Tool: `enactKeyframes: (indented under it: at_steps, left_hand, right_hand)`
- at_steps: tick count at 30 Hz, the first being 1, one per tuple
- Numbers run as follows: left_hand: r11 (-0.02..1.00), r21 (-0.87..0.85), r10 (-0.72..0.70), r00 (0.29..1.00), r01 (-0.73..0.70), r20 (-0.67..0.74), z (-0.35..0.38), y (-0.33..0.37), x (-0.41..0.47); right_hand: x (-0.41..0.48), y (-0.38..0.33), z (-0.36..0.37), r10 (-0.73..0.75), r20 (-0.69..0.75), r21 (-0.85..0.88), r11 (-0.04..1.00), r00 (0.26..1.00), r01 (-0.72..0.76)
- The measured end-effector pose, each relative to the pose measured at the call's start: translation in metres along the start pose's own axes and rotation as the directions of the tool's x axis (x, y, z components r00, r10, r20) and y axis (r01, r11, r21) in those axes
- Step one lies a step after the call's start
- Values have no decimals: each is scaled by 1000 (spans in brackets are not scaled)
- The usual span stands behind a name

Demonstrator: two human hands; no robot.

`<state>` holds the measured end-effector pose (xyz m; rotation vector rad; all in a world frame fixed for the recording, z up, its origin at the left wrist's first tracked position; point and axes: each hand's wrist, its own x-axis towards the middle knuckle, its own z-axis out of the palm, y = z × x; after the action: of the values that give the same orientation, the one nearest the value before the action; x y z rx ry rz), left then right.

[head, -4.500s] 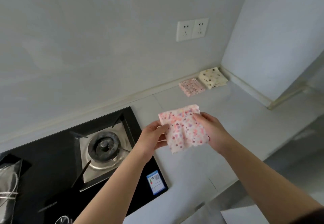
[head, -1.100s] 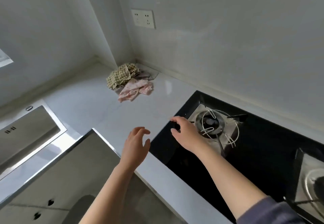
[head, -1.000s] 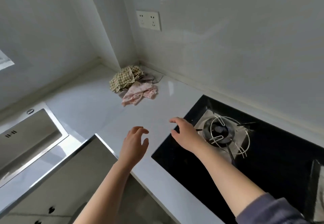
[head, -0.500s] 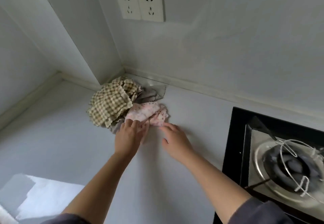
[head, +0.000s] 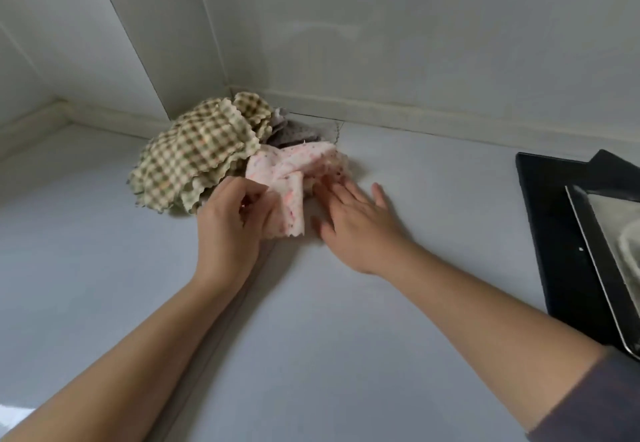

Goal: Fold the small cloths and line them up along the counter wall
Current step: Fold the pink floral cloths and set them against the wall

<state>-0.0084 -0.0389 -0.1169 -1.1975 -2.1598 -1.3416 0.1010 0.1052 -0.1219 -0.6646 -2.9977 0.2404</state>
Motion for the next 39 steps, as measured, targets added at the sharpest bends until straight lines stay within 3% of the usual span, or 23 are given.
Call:
enactKeyframes:
  at_steps: [6,9,11,12,15,17,20,23,28,30,33,36,38,39]
  left_hand:
    - [933,-163,294,940,-321,-170,-22,30,-6]
    - [913,-213,311,931,-349,-192,-35,48,-14]
    - [909,-238,339,940,-341,-51,-42,49,-25]
    - [898,-214,408,910,-385,71,-45,45,-32]
    - [813,-107,562,720,-573,407,-52,27,-57]
    - [825,-65,517,703,-562,488,-57,25,-63]
    - [880,170,291,787,-443,544,-60,28,-65]
    - [823,386,108,781,-417,615,-53,18,-68]
    - [874,455,-121,831,-169,542,-48,4,-61]
    - [860,486,-109,876,-155,471,-46,3,-61]
    - [890,351,155,916,-292,369,-47,14,-62]
    - [870,30,432,789,-493,437,-44,33,-64]
    - [850,18,424,703,-527,571,-34,39,-70]
    - [864,75,357,711,-498,606,-29,39,-71]
  right_hand:
    - [-26,1,-6,74,63,-48,996,995,-71]
    - [-62,-5,-11,188,42,-3,982,981,-188]
    - [-87,-13,-11,255,-7,58,965,967,-255]
    - [-100,-18,-11,292,-44,63,955,956,-289]
    - [-141,-26,-14,319,-254,-121,926,913,-357]
    - [-162,-28,-14,270,-347,-206,912,898,-354]
    - [-181,-23,-9,239,-419,-66,954,876,-292]
    - [-183,-14,-7,250,-366,226,958,896,-176]
    - [-187,-7,-15,264,-328,188,959,907,-212]
    - [-189,-9,-18,297,-296,82,955,908,-286]
    - [-187,-17,-20,297,-324,-9,948,898,-317]
    - [-184,-19,-19,274,-431,131,962,860,-241]
    - [-181,-19,-14,225,-372,164,971,900,-175]
    - [-179,-18,-11,194,-303,135,978,933,-159]
